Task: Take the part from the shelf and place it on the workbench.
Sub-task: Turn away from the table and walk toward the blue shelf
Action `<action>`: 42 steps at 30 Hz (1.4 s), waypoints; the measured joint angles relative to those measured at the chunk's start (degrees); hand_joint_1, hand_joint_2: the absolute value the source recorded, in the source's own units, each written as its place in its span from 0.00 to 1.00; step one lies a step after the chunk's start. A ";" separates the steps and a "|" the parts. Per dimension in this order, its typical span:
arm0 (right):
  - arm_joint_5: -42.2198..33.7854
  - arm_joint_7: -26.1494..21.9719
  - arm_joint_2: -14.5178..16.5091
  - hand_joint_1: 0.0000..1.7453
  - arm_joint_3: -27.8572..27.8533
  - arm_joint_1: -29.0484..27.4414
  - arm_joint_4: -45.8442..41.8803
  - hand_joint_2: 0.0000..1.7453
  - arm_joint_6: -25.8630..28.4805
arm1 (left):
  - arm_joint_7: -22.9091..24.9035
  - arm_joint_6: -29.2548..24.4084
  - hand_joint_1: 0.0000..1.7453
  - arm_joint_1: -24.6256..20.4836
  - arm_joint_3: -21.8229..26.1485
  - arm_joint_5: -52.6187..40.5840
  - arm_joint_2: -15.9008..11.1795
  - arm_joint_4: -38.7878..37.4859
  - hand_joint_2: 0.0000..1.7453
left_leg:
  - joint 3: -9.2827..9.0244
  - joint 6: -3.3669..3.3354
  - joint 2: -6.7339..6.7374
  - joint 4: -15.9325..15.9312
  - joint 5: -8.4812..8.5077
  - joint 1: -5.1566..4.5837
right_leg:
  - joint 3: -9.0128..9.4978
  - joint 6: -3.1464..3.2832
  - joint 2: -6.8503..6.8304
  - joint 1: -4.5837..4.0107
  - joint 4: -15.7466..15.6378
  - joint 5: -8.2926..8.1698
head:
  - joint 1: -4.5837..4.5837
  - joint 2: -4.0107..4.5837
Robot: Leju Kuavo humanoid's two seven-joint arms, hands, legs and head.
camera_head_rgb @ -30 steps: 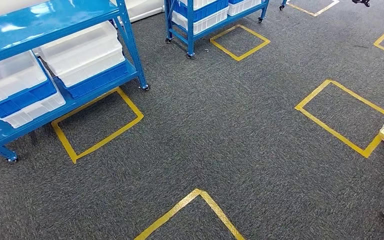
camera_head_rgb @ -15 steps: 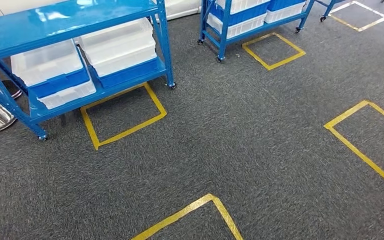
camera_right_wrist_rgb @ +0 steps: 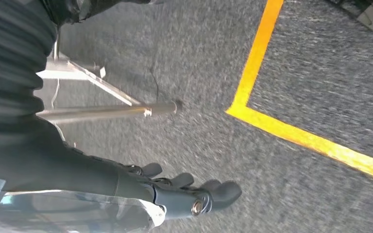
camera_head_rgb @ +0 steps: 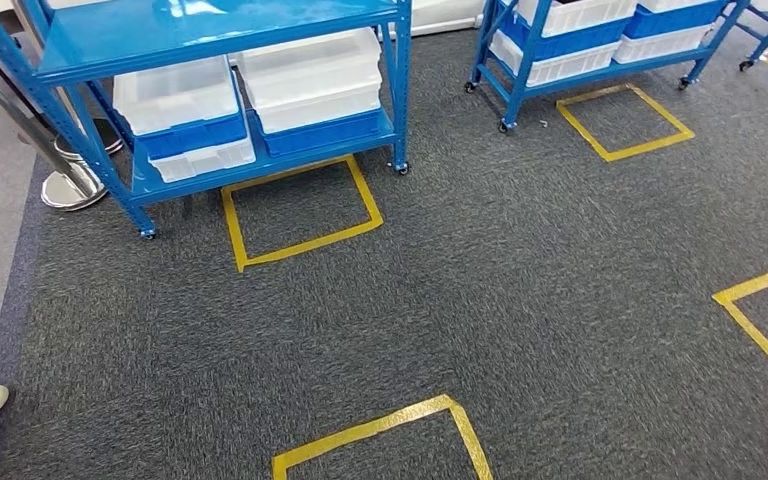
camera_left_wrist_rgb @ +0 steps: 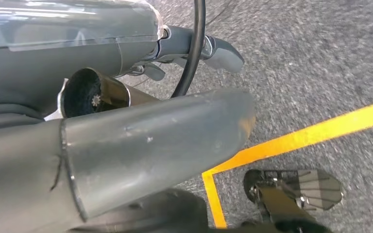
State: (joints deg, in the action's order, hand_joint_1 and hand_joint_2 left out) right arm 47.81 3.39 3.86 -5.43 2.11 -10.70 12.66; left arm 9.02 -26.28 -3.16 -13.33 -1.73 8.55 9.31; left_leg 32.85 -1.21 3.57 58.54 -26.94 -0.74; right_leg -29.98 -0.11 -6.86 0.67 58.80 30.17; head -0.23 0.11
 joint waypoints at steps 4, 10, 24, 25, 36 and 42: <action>-0.19 -0.58 0.15 0.00 0.00 0.26 -0.08 1.00 0.35 | 0.57 0.01 0.00 0.31 0.04 0.00 -0.01 0.00 0.00 | -0.86 -1.25 -2.40 -1.54 0.87 0.85 | -1.04 -1.04 3.75 0.18 3.69 2.98 | -0.09 0.00; -0.98 -0.57 0.07 0.00 -0.04 -0.04 -0.01 1.00 -0.13 | 0.57 0.01 0.00 0.25 0.06 0.00 0.02 0.00 0.00 | -0.90 -1.36 -6.98 -1.05 0.76 0.94 | -5.92 -1.52 7.12 0.62 11.62 3.44 | -0.11 0.00; -1.83 1.59 0.49 0.00 -0.96 -0.26 0.30 0.00 -2.14 | 0.05 -0.11 0.00 0.27 0.10 -0.64 -0.45 0.00 0.00 | 7.99 2.10 -3.93 15.44 -5.80 1.35 | -1.00 1.18 4.37 0.71 0.58 -0.37 | 0.11 0.00; -1.84 1.51 0.54 0.00 -1.04 -0.22 0.30 0.00 -1.86 | 0.05 -0.11 0.00 0.34 0.11 -0.64 -0.50 0.00 0.00 | 6.65 1.93 -3.73 12.79 -4.00 1.35 | -0.79 1.09 3.79 0.67 0.58 -0.22 | 0.11 0.00; -1.66 2.69 0.96 0.00 -1.59 0.38 0.30 0.00 0.02 | 1.37 0.24 0.00 0.64 0.25 -0.61 -0.94 0.00 0.00 | 0.09 0.77 -2.40 0.11 0.29 0.55 | 0.05 -0.05 2.77 0.26 0.00 0.15 | 0.04 0.00; -1.66 2.78 0.99 0.00 -1.89 0.40 0.30 1.00 -0.02 | 1.64 0.32 0.00 0.61 0.37 -0.61 -0.95 0.00 0.00 | 0.09 0.41 -2.35 0.11 0.20 0.54 | 0.19 -0.42 2.86 0.27 -0.39 -0.06 | 0.04 0.00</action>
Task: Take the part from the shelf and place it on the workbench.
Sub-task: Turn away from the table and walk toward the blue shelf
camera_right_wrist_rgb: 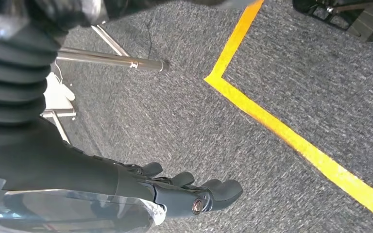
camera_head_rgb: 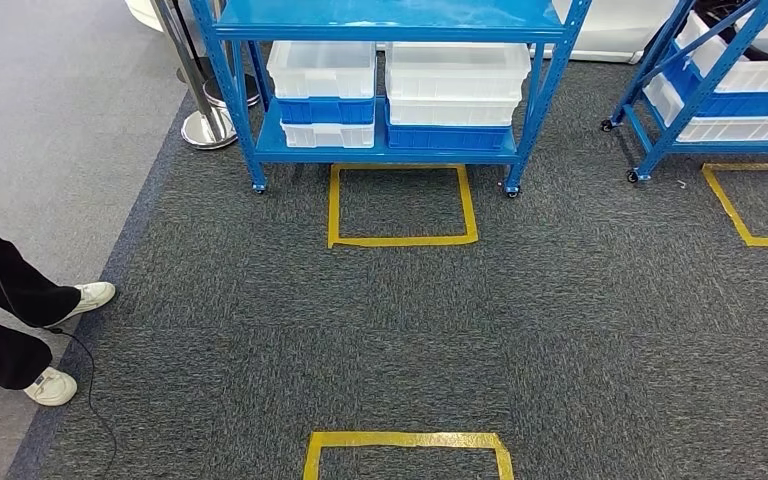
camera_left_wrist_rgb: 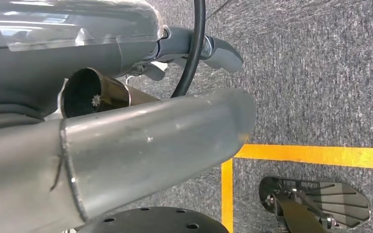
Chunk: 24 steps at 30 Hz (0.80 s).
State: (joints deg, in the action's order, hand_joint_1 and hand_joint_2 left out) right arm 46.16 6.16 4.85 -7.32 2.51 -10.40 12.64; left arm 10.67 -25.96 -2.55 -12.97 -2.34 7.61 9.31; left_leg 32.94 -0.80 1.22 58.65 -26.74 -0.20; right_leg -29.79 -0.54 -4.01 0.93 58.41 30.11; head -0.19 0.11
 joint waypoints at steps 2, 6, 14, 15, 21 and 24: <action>-0.03 0.00 0.00 0.00 -0.15 0.00 0.00 1.00 -0.09 | 0.20 0.05 0.00 0.00 0.04 0.10 0.00 0.00 0.00 | 0.00 -0.02 0.00 0.01 -0.01 -0.01 | 0.01 -0.04 0.00 0.00 -0.02 -0.02 | 0.01 0.00; -0.28 0.00 0.03 0.00 -0.42 -0.01 0.00 1.00 -0.31 | 0.85 0.32 0.00 0.00 0.50 1.03 0.00 0.00 0.00 | -0.02 -0.04 0.00 0.02 -0.01 -0.01 | 0.00 -0.08 0.00 -0.01 -0.03 -0.04 | 0.00 0.00; -1.03 0.00 0.14 0.00 -0.98 0.00 0.00 1.00 -1.22 | 1.22 0.65 0.00 0.00 1.07 1.16 -0.01 0.00 0.00 | -0.04 -0.04 0.00 0.02 0.00 -0.01 | 0.01 -0.10 0.00 -0.15 -0.02 -0.01 | 0.01 0.00; -1.17 0.00 0.15 0.00 -1.11 0.00 0.00 1.00 -1.26 | 1.24 0.64 0.00 0.00 1.08 1.15 -0.01 0.00 0.00 | -0.04 -0.04 0.00 0.02 0.00 -0.01 | 0.01 -0.10 0.00 -0.16 -0.02 -0.01 | 0.01 0.00; -1.80 0.00 0.37 0.00 -1.98 0.04 0.00 1.00 -1.90 | 1.49 1.26 0.00 -0.02 1.28 1.26 -0.04 0.00 0.00 | -0.04 -0.04 0.00 0.01 0.01 0.00 | 0.01 -0.10 0.00 -0.17 -0.01 0.00 | 0.00 0.00; -1.81 0.00 0.51 0.00 -2.07 0.05 0.00 1.00 -2.37 | 1.79 1.33 0.00 -0.02 1.47 1.48 -0.05 0.00 0.00 | -0.04 -0.04 0.00 0.01 0.01 0.00 | 0.01 -0.10 0.00 -0.17 -0.01 0.00 | 0.01 0.00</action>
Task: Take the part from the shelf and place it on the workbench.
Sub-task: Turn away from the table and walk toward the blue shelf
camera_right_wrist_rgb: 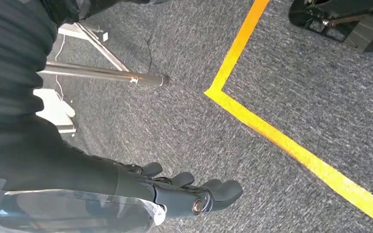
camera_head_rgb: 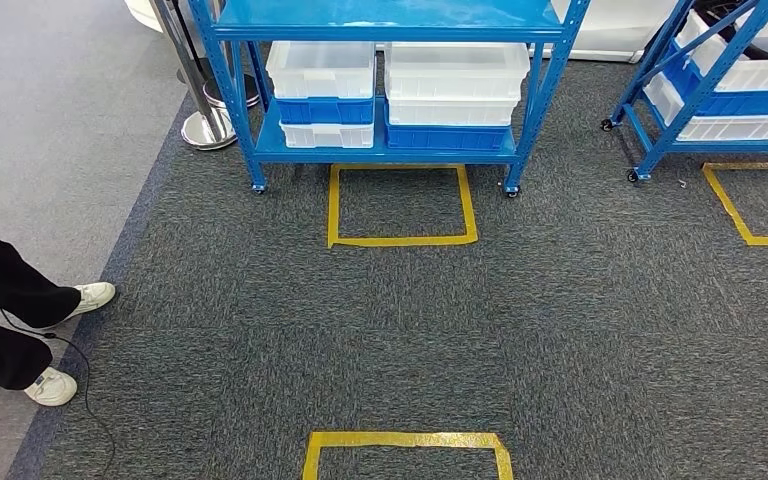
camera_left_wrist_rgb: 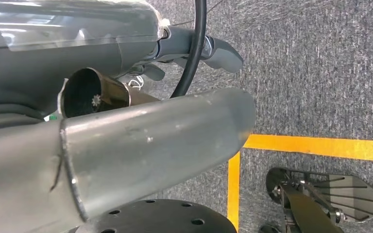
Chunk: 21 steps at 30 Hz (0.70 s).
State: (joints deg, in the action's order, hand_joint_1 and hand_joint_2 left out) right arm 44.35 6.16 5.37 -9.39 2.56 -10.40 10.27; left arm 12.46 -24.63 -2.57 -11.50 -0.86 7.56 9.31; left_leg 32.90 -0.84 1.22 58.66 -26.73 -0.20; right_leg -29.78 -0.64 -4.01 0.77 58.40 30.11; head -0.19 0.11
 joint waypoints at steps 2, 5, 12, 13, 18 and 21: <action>0.02 0.05 0.09 0.00 -0.02 0.01 0.00 1.00 -0.25 | 0.19 -0.01 0.00 0.00 0.04 0.13 -0.01 0.00 0.00 | 0.00 0.00 0.00 0.00 0.00 0.00 | 0.00 0.00 0.00 0.00 0.00 0.00 | 0.00 0.00; 0.24 0.36 0.29 0.00 -0.03 0.02 0.00 1.00 -0.67 | 0.44 -0.07 0.00 -0.01 0.04 -0.25 -0.07 0.00 0.00 | 0.03 -0.09 0.02 0.10 -0.06 -0.06 | 0.02 -0.07 0.00 0.13 -0.06 -0.04 | -0.01 0.00; 0.77 0.73 0.95 0.00 -0.03 0.34 -0.05 1.00 -0.68 | 0.50 -0.14 0.00 0.05 0.04 -0.77 -0.58 0.00 0.00 | -0.74 -1.59 -0.23 -1.24 0.09 0.04 | 0.52 -1.09 0.66 0.57 -0.05 0.36 | -0.01 0.00; 0.81 0.75 0.97 0.00 -0.04 0.37 -0.08 1.00 -0.65 | 0.49 -0.17 0.00 -0.01 0.04 -0.92 -0.60 0.00 0.00 | -1.22 -1.94 -0.34 -1.95 0.34 0.22 | -0.10 -1.15 1.56 0.58 1.49 1.40 | -0.03 0.00; 0.91 0.68 0.97 0.00 -0.09 0.08 -0.07 1.00 -0.43 | 0.30 -0.22 0.00 -0.26 0.03 -1.68 -0.63 0.00 0.00 | -1.80 -2.34 -1.25 -2.18 0.15 0.29 | -7.73 -1.21 3.90 0.70 14.67 5.75 | -0.06 0.00; 0.92 0.68 0.87 0.00 -0.29 -0.05 -0.05 1.00 -0.28 | 0.20 -0.23 0.00 -0.17 0.02 -1.70 -0.63 0.00 0.00 | -2.00 -1.49 -1.99 -1.03 -0.98 0.46 | -4.42 -1.34 4.07 1.06 5.92 -0.15 | -0.09 0.00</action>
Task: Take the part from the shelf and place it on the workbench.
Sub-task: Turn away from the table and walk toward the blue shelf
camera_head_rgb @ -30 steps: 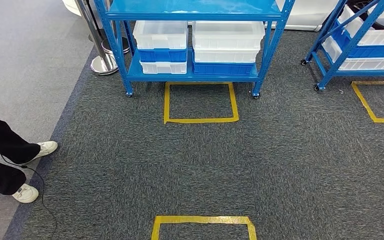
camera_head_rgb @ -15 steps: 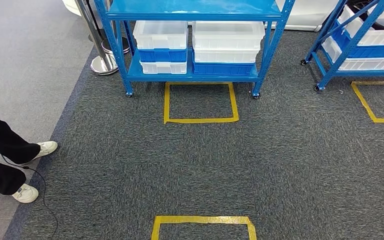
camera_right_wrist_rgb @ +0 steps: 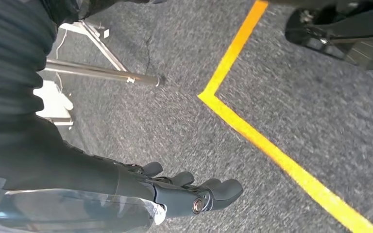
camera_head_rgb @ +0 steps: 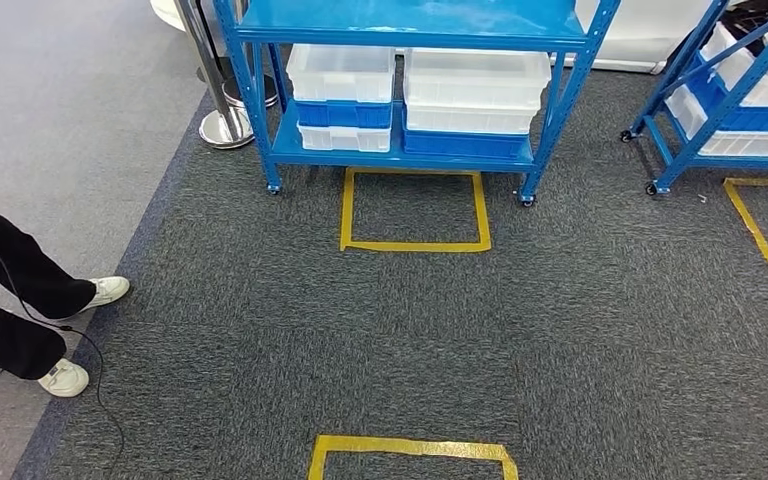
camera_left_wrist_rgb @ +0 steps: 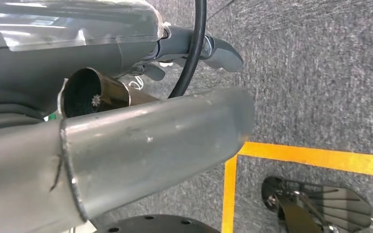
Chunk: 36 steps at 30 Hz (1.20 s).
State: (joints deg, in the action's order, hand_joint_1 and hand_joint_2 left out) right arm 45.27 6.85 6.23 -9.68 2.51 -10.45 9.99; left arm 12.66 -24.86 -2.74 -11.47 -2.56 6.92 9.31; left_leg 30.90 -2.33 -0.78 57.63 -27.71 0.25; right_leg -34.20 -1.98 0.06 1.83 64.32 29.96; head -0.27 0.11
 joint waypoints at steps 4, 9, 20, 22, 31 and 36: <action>0.00 -0.01 -0.03 0.00 -0.13 0.10 0.05 1.00 0.18 | -0.04 -0.09 0.00 -0.08 0.00 -0.01 -0.04 0.00 0.00 | 0.22 1.58 -0.40 1.10 -1.17 -0.17 | 1.75 1.09 0.35 -0.38 -4.09 -0.49 | 0.02 0.00; 0.00 -0.01 -0.05 0.00 -0.23 0.02 0.05 1.00 0.32 | -0.11 -0.17 0.00 -0.10 -0.02 -0.02 -0.06 0.00 0.00 | 4.26 3.11 0.30 9.82 -5.28 0.28 | 3.27 2.77 -0.13 -0.13 -4.74 0.13 | 0.09 0.00; -0.07 0.13 0.21 0.00 -0.58 0.19 0.09 1.00 0.23 | -0.38 -0.16 0.00 0.07 -0.08 -0.02 -0.14 0.00 0.00 | 4.15 0.63 0.55 1.93 1.92 -0.47 | 7.82 0.95 -0.33 -0.47 -5.40 3.05 | 0.06 0.00; -0.09 0.17 0.20 0.00 -0.60 0.21 0.09 1.00 0.24 | -0.45 -0.16 0.00 0.29 -0.09 -0.01 -0.10 0.00 0.00 | 2.76 0.05 0.40 0.78 1.72 -0.18 | 7.40 0.53 -0.33 -0.50 -3.54 3.05 | 0.01 0.00; -0.16 0.24 0.14 0.00 -1.08 -0.18 0.13 1.00 0.20 | -0.73 -0.11 0.00 0.44 -0.09 0.01 0.03 0.00 0.00 | -2.61 -0.28 0.01 0.19 -1.98 -0.41 | -1.65 0.57 -0.13 -0.74 0.04 -0.73 | -0.04 0.00; -0.18 0.24 0.14 0.00 -1.19 -0.24 0.11 1.00 0.14 | -0.85 -0.14 0.00 0.14 -0.09 0.03 0.06 0.00 0.00 | -3.67 1.41 0.05 1.20 -3.48 -0.59 | -0.01 2.48 -0.14 -1.01 -3.79 -2.24 | -0.06 0.00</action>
State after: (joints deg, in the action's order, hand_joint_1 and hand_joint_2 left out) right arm 45.09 7.09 6.37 -10.86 2.27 -10.34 10.14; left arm 11.80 -25.00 -2.61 -11.56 -2.53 6.98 9.31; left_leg 27.24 -0.92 -0.73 58.83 -31.19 -0.33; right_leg -34.21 0.50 -0.07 0.82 60.54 27.72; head -0.33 0.11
